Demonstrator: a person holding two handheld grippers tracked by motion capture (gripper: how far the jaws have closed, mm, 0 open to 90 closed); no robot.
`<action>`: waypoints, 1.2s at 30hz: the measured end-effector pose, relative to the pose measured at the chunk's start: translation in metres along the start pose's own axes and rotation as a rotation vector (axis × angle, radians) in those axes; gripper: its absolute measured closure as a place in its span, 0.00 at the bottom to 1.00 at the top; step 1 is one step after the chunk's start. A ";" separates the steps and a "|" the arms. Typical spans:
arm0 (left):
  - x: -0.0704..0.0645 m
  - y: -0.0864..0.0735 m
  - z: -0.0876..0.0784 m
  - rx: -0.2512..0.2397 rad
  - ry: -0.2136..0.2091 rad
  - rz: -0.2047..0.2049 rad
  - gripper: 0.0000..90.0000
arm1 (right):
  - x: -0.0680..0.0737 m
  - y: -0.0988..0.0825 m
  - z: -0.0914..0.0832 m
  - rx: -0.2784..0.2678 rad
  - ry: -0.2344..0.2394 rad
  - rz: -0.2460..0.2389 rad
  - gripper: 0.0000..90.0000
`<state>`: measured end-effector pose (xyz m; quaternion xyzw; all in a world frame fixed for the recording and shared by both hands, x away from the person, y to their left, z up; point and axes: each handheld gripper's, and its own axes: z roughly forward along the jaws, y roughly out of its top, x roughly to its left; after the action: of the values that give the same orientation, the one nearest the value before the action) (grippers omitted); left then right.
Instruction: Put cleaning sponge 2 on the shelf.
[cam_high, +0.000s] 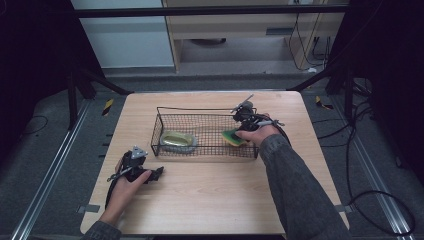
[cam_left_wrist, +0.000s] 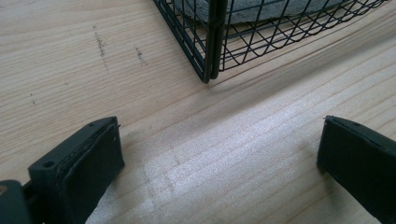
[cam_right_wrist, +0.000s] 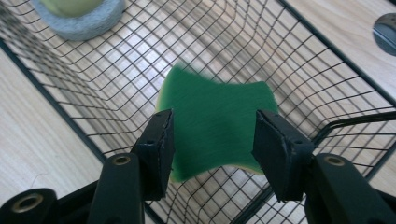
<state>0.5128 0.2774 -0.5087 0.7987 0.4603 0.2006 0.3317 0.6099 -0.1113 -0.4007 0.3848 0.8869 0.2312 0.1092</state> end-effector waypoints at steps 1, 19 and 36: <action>0.000 0.000 0.000 0.000 0.000 0.000 0.00 | 0.001 0.000 0.000 0.005 0.002 0.002 0.52; 0.000 0.000 0.000 0.004 0.000 0.004 0.00 | -0.006 -0.010 -0.017 -0.053 -0.062 0.022 0.24; 0.000 0.000 0.000 0.004 0.000 0.004 0.00 | -0.016 -0.030 -0.036 -0.143 -0.109 0.084 0.07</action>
<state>0.5129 0.2774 -0.5085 0.8001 0.4591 0.2005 0.3299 0.5887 -0.1530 -0.3837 0.4248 0.8440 0.2769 0.1745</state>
